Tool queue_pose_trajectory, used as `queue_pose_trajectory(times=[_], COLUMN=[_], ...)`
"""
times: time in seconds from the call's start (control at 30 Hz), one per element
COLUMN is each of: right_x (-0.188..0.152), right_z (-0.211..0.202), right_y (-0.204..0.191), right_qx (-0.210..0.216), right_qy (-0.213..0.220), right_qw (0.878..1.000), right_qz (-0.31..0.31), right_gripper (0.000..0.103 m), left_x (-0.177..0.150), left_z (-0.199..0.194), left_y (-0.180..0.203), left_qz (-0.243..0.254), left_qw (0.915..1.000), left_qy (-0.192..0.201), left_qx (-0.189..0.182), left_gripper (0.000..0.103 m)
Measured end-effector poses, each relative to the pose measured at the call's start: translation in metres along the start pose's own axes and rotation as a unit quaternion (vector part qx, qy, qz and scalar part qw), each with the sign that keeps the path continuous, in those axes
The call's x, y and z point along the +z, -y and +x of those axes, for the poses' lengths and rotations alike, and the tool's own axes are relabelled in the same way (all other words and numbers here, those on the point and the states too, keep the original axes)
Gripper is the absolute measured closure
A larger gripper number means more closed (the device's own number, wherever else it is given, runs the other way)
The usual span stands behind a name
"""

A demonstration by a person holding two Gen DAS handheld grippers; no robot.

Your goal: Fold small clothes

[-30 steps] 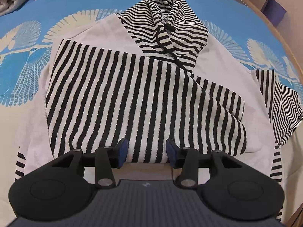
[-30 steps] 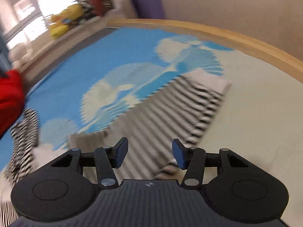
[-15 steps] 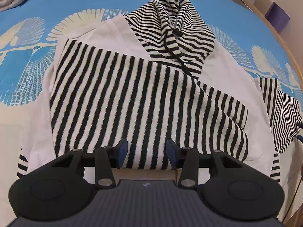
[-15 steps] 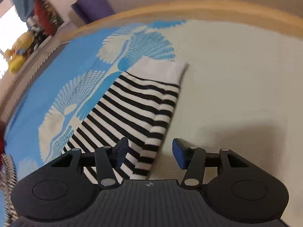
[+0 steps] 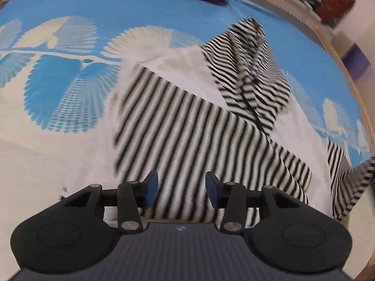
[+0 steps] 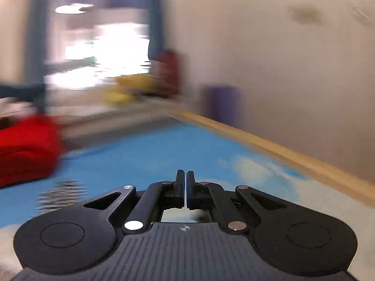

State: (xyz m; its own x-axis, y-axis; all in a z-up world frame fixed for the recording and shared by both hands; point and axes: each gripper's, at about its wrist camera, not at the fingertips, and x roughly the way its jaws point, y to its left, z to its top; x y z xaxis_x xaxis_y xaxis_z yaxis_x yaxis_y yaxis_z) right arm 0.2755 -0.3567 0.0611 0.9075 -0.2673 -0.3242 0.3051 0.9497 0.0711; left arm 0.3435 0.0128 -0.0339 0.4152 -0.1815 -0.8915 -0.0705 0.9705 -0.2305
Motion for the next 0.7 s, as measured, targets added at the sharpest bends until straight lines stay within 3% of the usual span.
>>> queue_pose_trajectory(times=[0.07, 0.1, 0.2, 0.23, 0.27, 0.3, 0.33, 0.4, 0.5, 0.53, 0.6, 0.7], right_x=[-0.014, -0.029, -0.092, -0.113, -0.133, -0.144, -0.146, -0.135, -0.116, -0.115, -0.117, -0.125], right_z=[-0.024, -0.029, -0.020, -0.012, -0.003, 0.001, 0.002, 0.005, 0.018, 0.023, 0.034, 0.044], right_y=[-0.059, -0.086, -0.134, -0.144, -0.155, -0.160, -0.160, -0.146, -0.111, -0.099, -0.070, -0.021], right_qx=[0.111, 0.167, 0.285, 0.295, 0.285, 0.272, 0.264, 0.233, 0.163, 0.129, 0.052, -0.050], right_qy=[0.003, -0.015, -0.151, -0.205, -0.269, -0.294, -0.298, -0.272, -0.236, -0.232, -0.252, -0.284], right_qw=[0.992, 0.982, 0.938, 0.923, 0.908, 0.903, 0.905, 0.929, 0.958, 0.964, 0.966, 0.954], right_qz=[-0.058, -0.091, -0.125, -0.136, -0.150, -0.153, -0.147, -0.098, -0.030, -0.017, 0.019, 0.081], right_gripper=[0.103, 0.102, 0.102, 0.101, 0.101, 0.101, 0.098, 0.092, 0.053, 0.051, 0.051, 0.051], left_x=[0.005, 0.007, 0.012, 0.013, 0.013, 0.012, 0.011, 0.012, 0.013, 0.012, 0.010, 0.006], left_z=[-0.006, -0.008, -0.012, -0.013, -0.013, -0.012, -0.011, -0.009, -0.006, -0.005, -0.002, 0.004], left_y=[-0.014, -0.021, -0.036, -0.040, -0.042, -0.044, -0.045, -0.044, -0.037, -0.033, -0.027, -0.021], left_qz=[-0.019, -0.029, -0.050, -0.055, -0.057, -0.059, -0.061, -0.064, -0.057, -0.052, -0.043, -0.030], left_qw=[0.9998, 0.9995, 0.9986, 0.9983, 0.9982, 0.9981, 0.9979, 0.9978, 0.9983, 0.9985, 0.9990, 0.9994], left_qy=[0.006, 0.010, 0.015, 0.016, 0.015, 0.013, 0.011, 0.006, 0.007, 0.007, 0.004, -0.002], left_qx=[0.002, 0.003, 0.009, 0.011, 0.013, 0.015, 0.016, 0.015, 0.013, 0.014, 0.014, 0.019], left_gripper=[0.054, 0.054, 0.054, 0.054, 0.054, 0.054, 0.054, 0.054, 0.054, 0.054, 0.054, 0.054])
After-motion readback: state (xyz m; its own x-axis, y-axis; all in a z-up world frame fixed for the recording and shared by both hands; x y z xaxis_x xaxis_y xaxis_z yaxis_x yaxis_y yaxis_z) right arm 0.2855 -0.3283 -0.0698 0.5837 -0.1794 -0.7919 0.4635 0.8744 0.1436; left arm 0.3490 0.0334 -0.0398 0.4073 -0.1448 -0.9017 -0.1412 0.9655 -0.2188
